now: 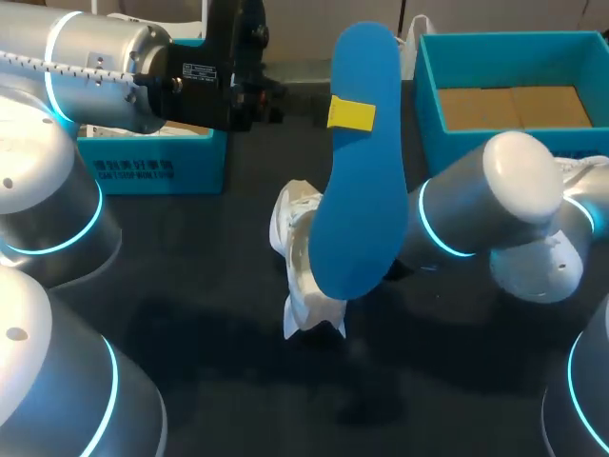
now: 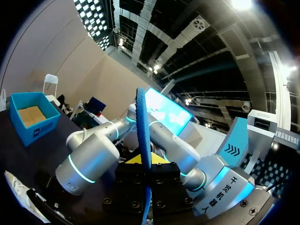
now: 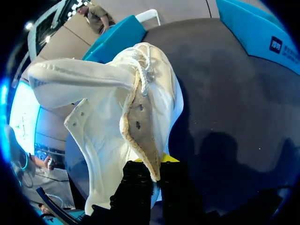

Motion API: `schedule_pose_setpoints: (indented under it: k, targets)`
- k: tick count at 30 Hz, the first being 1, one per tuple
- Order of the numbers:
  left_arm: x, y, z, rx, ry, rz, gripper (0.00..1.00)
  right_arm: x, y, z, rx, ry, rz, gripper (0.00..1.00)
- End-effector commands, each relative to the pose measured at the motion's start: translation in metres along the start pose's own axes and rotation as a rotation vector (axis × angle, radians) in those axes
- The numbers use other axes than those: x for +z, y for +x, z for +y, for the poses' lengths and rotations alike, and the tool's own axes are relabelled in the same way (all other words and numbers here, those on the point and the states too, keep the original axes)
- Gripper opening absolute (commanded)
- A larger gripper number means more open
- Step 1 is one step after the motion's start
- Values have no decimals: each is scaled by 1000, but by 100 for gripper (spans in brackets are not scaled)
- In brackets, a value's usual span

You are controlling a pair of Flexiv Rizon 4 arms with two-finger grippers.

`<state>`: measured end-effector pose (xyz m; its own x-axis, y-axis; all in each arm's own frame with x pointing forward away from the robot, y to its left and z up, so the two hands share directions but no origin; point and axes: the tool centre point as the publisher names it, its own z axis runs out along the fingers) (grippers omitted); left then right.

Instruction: Take the shoe out of the shoebox, open the shoe tongue, remove and reinsert the insole, then place the shoe into the shoebox

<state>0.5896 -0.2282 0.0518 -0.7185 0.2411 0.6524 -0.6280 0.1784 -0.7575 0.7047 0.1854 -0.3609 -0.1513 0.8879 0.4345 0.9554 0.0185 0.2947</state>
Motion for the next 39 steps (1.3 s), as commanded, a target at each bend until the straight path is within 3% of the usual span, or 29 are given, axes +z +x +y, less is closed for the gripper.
schedule_pose_setpoints:
  k: [1, 11, 24, 25, 26, 27, 28, 31, 39]
  targets:
    - [0, 0, 0, 0, -1, -1, 0, 13, -3, 1, 14, 13, 0, 0]
    - [0, 0, 0, 0, -1, -1, 0, 12, -31, 0, 2, 26, -29, 0]
    - [0, 0, 0, 0, -1, -1, 0, 24, -38, 2, 3, 56, -3, 0]
    - [0, 0, 0, 0, -1, -1, 0, 25, -38, 1, 5, 58, 2, 9]
    - [0, 0, 0, 0, -1, -1, 0, 25, -38, 1, 9, 58, 5, 33]
    - [0, 0, 0, 0, -1, -1, 0, 23, -37, 0, 13, 55, 10, 59]
    - [0, 0, 0, 0, -1, -1, 0, 21, -36, -1, 18, 49, 13, 100]
    - [0, 0, 0, 0, -1, -1, 0, 13, -32, -3, 43, 17, 44, 100]
    - [0, 0, 0, 0, -1, -1, 0, -20, -17, -5, 106, 28, 197, 100]
